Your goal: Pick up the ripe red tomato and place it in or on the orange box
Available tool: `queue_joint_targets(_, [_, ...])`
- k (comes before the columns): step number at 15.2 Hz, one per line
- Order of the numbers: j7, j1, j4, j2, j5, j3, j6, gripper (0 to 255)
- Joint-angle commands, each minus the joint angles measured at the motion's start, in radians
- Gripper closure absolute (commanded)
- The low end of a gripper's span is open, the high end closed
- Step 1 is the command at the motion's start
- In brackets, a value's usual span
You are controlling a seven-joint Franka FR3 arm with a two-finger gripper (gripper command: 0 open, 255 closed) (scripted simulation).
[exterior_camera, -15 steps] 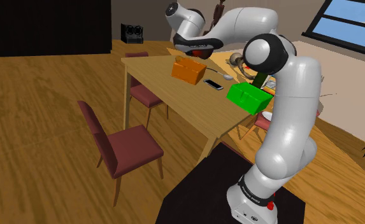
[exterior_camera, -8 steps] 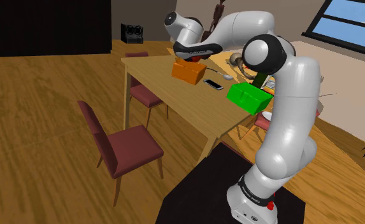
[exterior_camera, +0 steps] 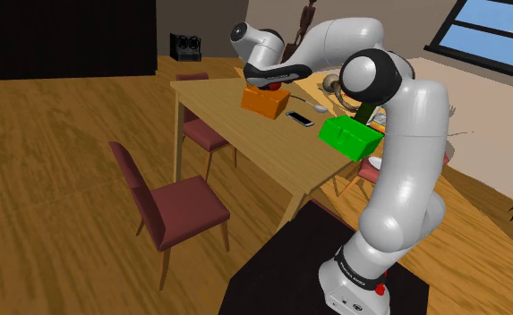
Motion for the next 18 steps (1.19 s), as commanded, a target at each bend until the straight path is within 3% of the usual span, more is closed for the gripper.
queue_joint_targets(1, [0.0, 0.0, 0.0, 0.0, 0.0, 0.0, 0.0, 255])
queue_joint_targets(2, [0.0, 0.0, 0.0, 0.0, 0.0, 0.0, 0.0, 255])
queue_joint_targets(3, [0.0, 0.0, 0.0, 0.0, 0.0, 0.0, 0.0, 0])
queue_joint_targets(8, [0.0, 0.0, 0.0, 0.0, 0.0, 0.0, 0.0, 0])
queue_joint_targets(12, [-0.004, 0.047, -0.005, -0.048, 0.019, 0.025, -0.08, 0])
queue_joint_targets(18, [-0.004, 0.047, -0.005, -0.048, 0.019, 0.025, -0.08, 0])
